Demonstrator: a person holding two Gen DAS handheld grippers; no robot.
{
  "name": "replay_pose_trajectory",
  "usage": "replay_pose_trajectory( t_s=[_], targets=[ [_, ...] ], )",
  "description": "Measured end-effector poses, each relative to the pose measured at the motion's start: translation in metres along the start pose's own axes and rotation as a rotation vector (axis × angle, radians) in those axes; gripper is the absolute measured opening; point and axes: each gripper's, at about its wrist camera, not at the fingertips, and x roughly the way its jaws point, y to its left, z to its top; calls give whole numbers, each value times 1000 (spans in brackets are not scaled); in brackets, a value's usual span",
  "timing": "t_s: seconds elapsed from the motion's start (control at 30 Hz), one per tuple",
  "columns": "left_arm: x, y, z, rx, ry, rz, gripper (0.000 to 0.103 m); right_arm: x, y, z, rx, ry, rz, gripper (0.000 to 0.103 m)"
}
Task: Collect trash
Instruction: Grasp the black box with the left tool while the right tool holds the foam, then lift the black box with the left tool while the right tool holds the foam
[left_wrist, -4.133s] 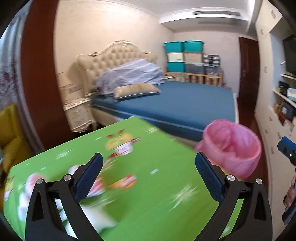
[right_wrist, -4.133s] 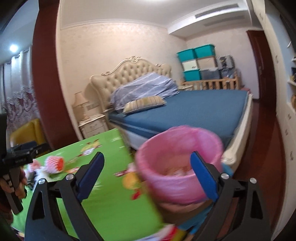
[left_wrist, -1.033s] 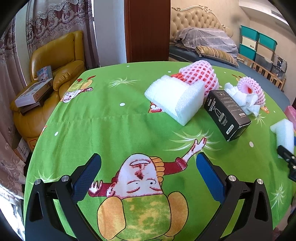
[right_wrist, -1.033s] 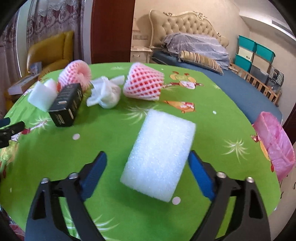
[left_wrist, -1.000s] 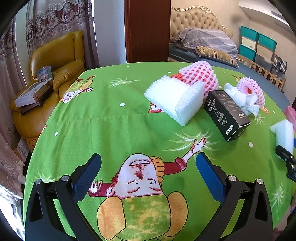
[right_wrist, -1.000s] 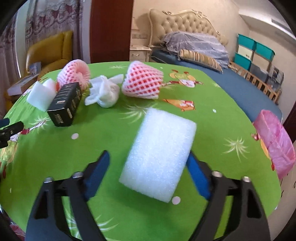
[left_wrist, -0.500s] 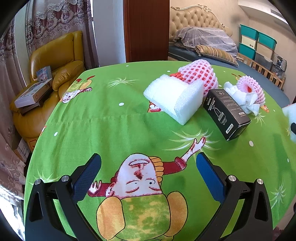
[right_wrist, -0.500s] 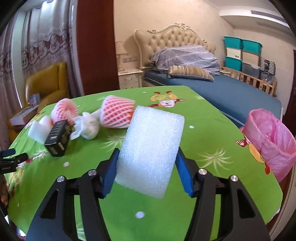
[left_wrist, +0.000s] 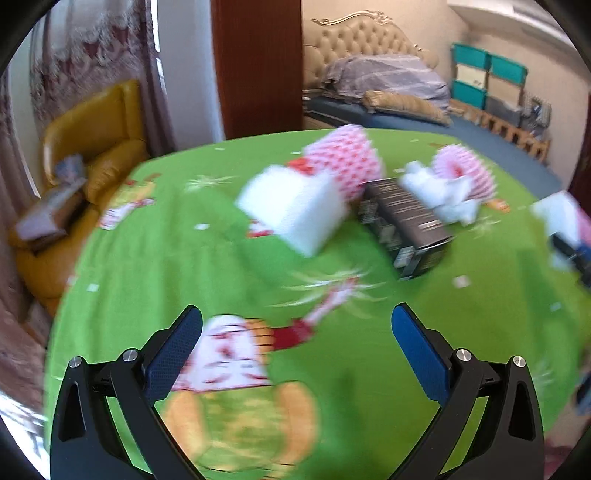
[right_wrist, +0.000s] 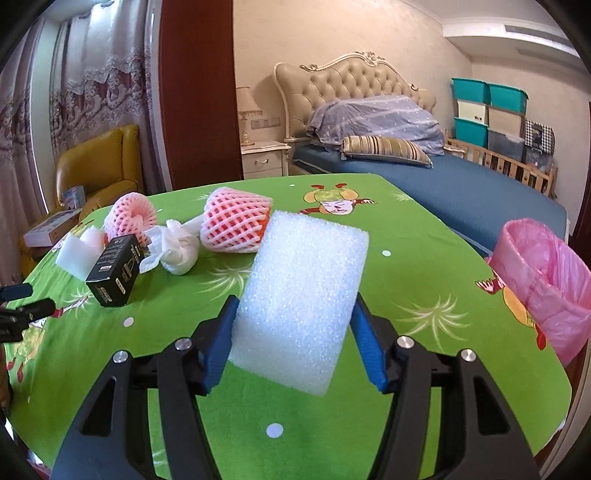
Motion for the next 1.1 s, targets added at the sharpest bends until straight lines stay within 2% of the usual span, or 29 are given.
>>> replay_pose_trajectory(
  t_s=[0.17, 0.23, 0.33, 0.5, 0.57, 0.63, 0.73, 0.77, 0.83, 0.87, 1.1],
  targets=[
    [4, -40, 20, 51, -26, -1, 95, 0, 2, -1, -16, 7, 17, 59],
    [9, -54, 26, 62, -30, -17, 92, -1, 0, 0, -10, 4, 22, 59],
    [22, -72, 35, 72, -22, -9, 84, -1, -3, -1, 4, 4, 33, 59],
    [50, -88, 48, 73, 11, 16, 82, -2, -5, -1, 10, 4, 50, 59],
    [57, -91, 49, 83, 13, 36, 81, -2, -5, -2, 12, 1, 53, 59],
    [67, -93, 50, 88, 33, 51, 75, -2, -5, -2, 13, 0, 57, 59],
    [77, -91, 52, 71, 68, 46, 70, -3, -5, -2, 14, -3, 61, 59],
    [76, -90, 52, 68, 61, 38, 69, -3, -5, -2, 15, -4, 63, 59],
    [72, -90, 50, 79, 48, 33, 53, -4, -6, -2, 17, -6, 65, 59],
    [72, -91, 49, 88, 45, 32, 51, -5, -8, -3, 17, -5, 66, 59],
    [53, -93, 41, 82, -20, 11, 43, -6, -8, -4, 15, -7, 68, 59]
  ],
)
